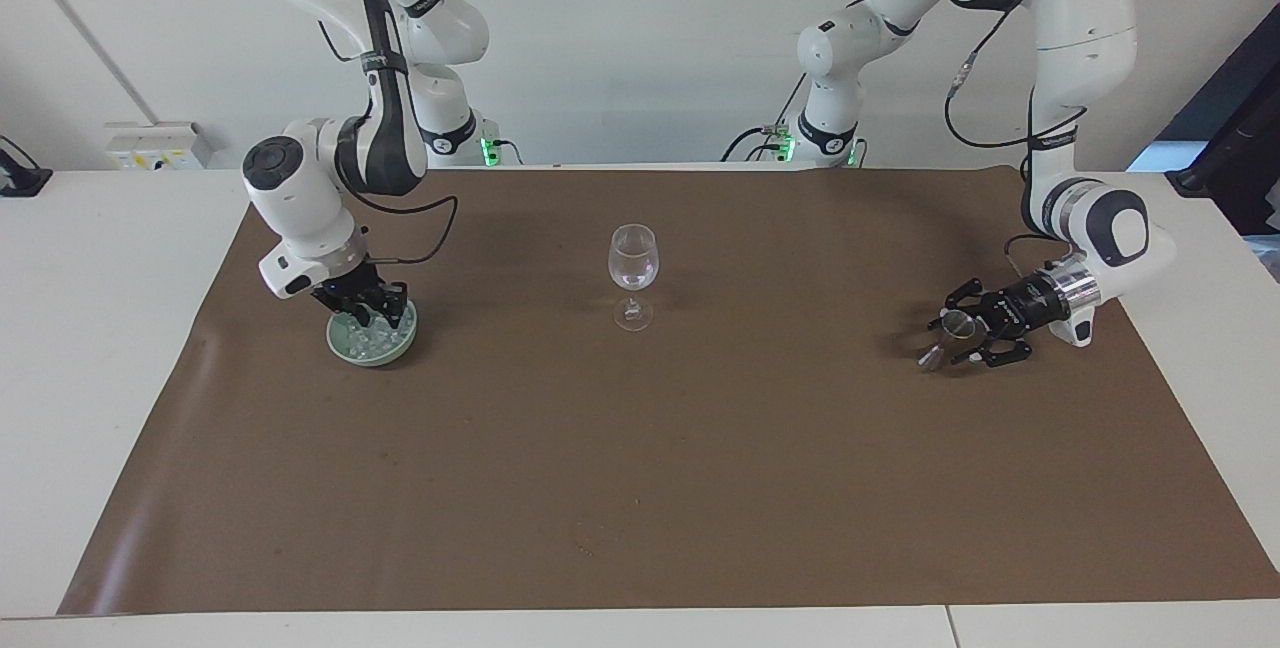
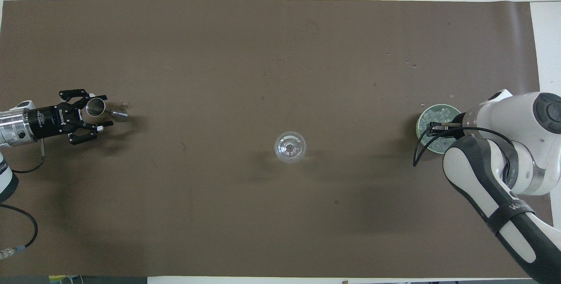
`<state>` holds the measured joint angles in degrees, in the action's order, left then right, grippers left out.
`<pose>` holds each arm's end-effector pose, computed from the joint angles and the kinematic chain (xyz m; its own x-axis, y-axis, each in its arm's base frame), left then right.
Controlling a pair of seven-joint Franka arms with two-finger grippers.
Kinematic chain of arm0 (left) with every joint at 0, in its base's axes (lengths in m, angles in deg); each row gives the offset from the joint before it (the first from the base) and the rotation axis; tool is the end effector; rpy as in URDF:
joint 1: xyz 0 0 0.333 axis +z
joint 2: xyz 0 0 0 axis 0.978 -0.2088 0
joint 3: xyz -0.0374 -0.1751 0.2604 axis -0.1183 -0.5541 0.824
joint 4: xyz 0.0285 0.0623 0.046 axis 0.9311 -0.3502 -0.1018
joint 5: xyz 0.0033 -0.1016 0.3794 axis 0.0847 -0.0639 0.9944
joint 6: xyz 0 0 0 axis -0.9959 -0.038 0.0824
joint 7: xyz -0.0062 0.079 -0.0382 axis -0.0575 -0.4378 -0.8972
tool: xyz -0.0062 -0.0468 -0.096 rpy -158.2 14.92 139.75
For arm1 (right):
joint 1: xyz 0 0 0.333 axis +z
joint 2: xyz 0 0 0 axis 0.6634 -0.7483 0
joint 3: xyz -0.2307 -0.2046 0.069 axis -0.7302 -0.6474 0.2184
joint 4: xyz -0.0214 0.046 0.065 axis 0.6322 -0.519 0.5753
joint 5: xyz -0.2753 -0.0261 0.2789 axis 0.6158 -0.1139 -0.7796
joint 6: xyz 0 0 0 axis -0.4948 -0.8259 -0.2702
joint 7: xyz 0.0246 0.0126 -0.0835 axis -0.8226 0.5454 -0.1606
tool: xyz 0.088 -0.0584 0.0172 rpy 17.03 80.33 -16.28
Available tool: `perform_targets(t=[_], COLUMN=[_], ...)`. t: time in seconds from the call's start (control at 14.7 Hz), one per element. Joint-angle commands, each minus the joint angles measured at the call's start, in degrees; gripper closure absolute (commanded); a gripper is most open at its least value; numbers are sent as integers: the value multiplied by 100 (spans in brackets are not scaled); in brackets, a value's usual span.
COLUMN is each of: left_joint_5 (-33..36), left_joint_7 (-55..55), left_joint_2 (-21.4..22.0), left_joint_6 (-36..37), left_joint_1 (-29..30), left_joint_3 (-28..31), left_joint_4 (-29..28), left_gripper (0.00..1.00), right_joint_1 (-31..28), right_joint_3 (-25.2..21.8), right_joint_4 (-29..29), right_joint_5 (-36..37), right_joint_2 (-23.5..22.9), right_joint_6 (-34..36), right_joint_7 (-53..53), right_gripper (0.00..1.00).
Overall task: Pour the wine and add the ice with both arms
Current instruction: 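Release the jigger with the left gripper while the right gripper grasps the cup, then lift the ice cup with the right gripper toward the glass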
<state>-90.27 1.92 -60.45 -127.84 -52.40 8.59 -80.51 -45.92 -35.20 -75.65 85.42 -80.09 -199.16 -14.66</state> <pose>0.5545 0.1507 0.2472 -0.0873 0.3328 -0.9389 0.9761 0.2171 -0.0138 0.5137 -0.0303 0.3236 0.9931 -0.1170 0.0029 -0.1168 -0.9927 -0.0292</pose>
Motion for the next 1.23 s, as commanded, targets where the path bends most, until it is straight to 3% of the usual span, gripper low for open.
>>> perform_targets(t=[0.0,0.27,0.41,0.68,0.75,0.89,1.16], left_joint_5=[572,1995,2603,4087,4361,4434,4967], left_joint_7=[18,71,27,10,10,-17,71], left_joint_2=[141,132,124,281,412,720,1256], left_joint_6=[10,-34,-34,10,27,88,467], left_joint_1=[108,126,126,-137,-233,-383,-857], left_joint_3=[-8,166,167,167,159,150,123], left_joint_4=[202,808,1256,2153,2251,2252,2243], left_gripper=[0,0,0,0,0,0,0], right_joint_1=[-73,-144,-144,-135,-135,-100,-65], right_joint_3=[40,40,40,40,40,40,49], right_joint_4=[-175,-175,-175,-175,-166,-140,88], right_joint_5=[-86,-86,-86,-86,-86,-86,-86], right_joint_2=[156,156,156,156,156,147,112], right_joint_6=[-92,-92,-92,-92,-83,-83,109], right_joint_7=[-22,-13,-13,-22,-22,-30,-135], right_gripper=[51,53,66,72,79,89,93])
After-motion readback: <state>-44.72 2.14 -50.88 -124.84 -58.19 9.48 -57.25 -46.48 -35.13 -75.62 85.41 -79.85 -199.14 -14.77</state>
